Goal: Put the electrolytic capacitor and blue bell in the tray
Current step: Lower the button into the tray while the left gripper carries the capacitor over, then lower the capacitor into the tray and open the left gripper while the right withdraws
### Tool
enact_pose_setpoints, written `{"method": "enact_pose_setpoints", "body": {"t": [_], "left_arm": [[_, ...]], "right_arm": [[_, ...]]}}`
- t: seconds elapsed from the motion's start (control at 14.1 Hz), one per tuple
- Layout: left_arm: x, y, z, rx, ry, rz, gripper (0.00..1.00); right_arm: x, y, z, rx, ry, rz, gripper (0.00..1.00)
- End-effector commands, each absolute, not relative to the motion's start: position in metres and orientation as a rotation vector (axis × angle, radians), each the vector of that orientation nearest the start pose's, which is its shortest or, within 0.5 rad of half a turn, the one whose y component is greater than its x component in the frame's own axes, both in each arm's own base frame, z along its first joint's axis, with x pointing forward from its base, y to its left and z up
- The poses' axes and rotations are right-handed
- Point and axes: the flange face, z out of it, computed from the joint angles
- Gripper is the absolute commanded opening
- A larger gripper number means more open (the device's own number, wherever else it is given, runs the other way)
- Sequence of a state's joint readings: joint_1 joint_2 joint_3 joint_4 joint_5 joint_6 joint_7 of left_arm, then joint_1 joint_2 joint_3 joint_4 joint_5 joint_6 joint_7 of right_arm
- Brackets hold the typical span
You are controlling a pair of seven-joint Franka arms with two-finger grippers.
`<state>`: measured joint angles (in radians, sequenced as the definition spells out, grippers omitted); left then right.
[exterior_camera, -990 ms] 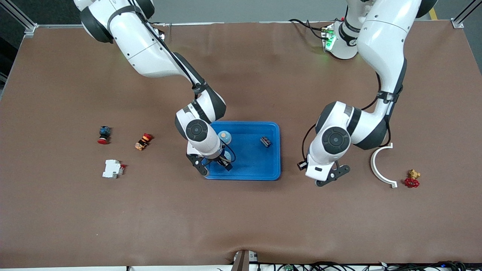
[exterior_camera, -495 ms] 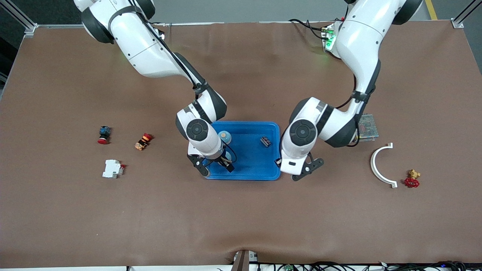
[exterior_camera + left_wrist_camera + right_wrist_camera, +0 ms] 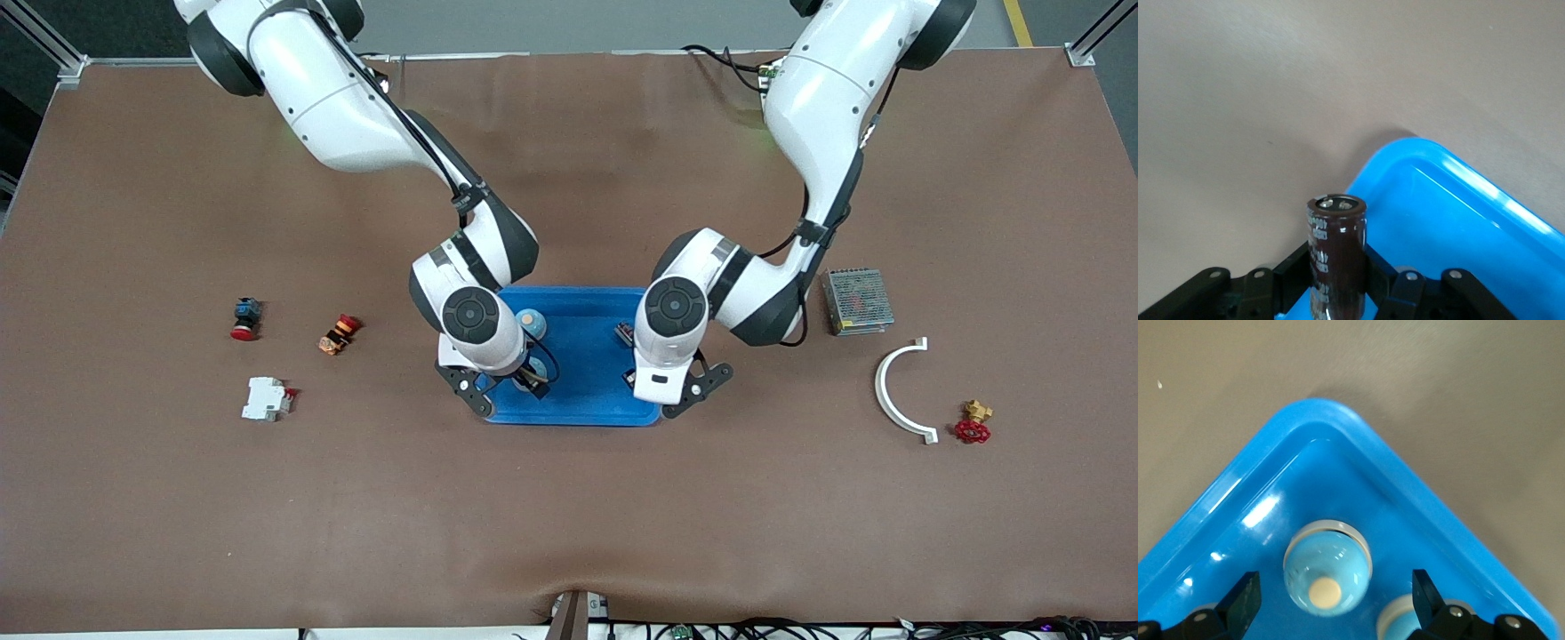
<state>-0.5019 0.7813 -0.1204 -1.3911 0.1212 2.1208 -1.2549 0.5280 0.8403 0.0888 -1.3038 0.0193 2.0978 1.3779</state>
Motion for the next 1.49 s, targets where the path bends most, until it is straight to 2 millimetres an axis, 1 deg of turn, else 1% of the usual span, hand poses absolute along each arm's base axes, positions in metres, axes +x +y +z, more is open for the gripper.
{"method": "enact_pose_setpoints", "body": {"t": [0.0,0.07,0.14,0.21,0.35,0.5,0.57,0.64,0.71,0.85,0.92,0.99,1.06,1.13,1.27,1.41], "left_arm": [[0.605,-0.427,0.238,-2.996,-0.973,-0.036,0.0],[0.602,-0.432,0.231,-2.996,-0.975,-0.036,0.0],[0.599,-0.438,0.228,-3.001,-0.974,-0.038,0.0],[0.599,-0.44,0.227,-3.005,-0.984,-0.044,0.0],[0.601,-0.441,0.224,-3.019,-0.991,-0.059,0.0],[0.601,-0.44,0.214,-3.018,-0.99,-0.054,0.0],[0.599,-0.439,0.206,-3.01,-0.986,-0.045,0.0],[0.598,-0.44,0.203,-3.007,-0.981,-0.043,0.0],[0.598,-0.44,0.203,-3.007,-0.979,-0.043,0.0],[0.599,-0.439,0.202,-3.006,-0.977,-0.043,0.0],[0.599,-0.439,0.202,-3.009,-0.966,-0.045,0.12],[0.598,-0.438,0.201,-3.008,-0.96,-0.047,0.4],[0.598,-0.438,0.201,-3.008,-0.958,-0.048,0.7],[0.598,-0.439,0.201,-3.008,-0.954,-0.05,1.0],[0.599,-0.439,0.208,-3.013,-0.947,-0.069,1.0],[0.604,-0.435,0.221,-3.013,-0.919,-0.111,1.0]], "right_arm": [[0.626,0.4,0.267,-2.93,1.172,0.2,1.0],[0.634,0.387,0.276,-2.947,1.146,0.218,1.0],[0.641,0.375,0.283,-2.967,1.112,0.233,1.0],[0.649,0.358,0.294,-2.985,1.061,0.239,1.0],[0.668,0.319,0.319,-2.994,0.949,0.226,1.0],[0.684,0.276,0.342,-3.026,0.813,0.203,1.0],[0.692,0.251,0.343,-3.038,0.757,0.212,1.0],[0.697,0.229,0.345,-3.054,0.718,0.233,1.0],[0.702,0.208,0.354,-3.059,0.67,0.227,1.0],[0.709,0.166,0.363,-3.069,0.608,0.226,1.0],[0.712,0.142,0.365,-3.078,0.557,0.246,1.0],[0.715,0.117,0.371,-3.081,0.514,0.241,1.0],[0.717,0.093,0.38,-3.088,0.491,0.22,1.0],[0.717,0.066,0.385,-3.106,0.439,0.225,1.0],[0.714,0.017,0.405,-3.11,0.297,0.213,1.0],[0.704,-0.004,0.433,-3.112,0.24,0.218,1.0]]}}
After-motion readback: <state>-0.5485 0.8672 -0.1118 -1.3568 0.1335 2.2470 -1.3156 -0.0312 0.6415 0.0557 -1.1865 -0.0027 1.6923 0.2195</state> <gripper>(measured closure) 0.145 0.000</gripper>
